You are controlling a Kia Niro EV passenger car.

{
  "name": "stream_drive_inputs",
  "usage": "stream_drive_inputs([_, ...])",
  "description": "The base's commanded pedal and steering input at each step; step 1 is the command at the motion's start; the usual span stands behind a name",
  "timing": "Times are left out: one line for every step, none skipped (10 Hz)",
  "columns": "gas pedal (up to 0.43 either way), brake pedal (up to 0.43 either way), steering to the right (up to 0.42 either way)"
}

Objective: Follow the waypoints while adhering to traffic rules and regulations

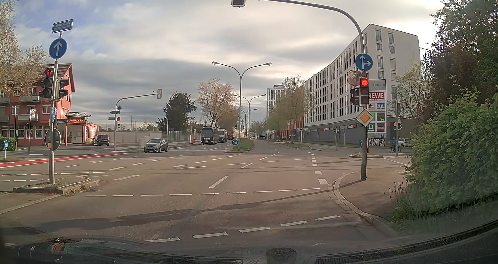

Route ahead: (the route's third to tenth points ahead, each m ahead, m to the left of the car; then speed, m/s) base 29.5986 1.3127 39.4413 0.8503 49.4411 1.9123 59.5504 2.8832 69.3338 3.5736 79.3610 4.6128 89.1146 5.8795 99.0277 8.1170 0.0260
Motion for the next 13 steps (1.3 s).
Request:
stream_drive_inputs([0.000, 0.183, -0.006])
stream_drive_inputs([0.000, 0.183, -0.006])
stream_drive_inputs([0.000, 0.183, -0.006])
stream_drive_inputs([0.000, 0.183, -0.006])
stream_drive_inputs([0.000, 0.183, -0.006])
stream_drive_inputs([0.000, 0.183, -0.006])
stream_drive_inputs([0.000, 0.183, -0.006])
stream_drive_inputs([0.000, 0.183, -0.006])
stream_drive_inputs([0.000, 0.183, -0.006])
stream_drive_inputs([0.000, 0.183, -0.006])
stream_drive_inputs([0.000, 0.183, -0.006])
stream_drive_inputs([0.000, 0.128, -0.006])
stream_drive_inputs([0.000, 0.012, -0.005])
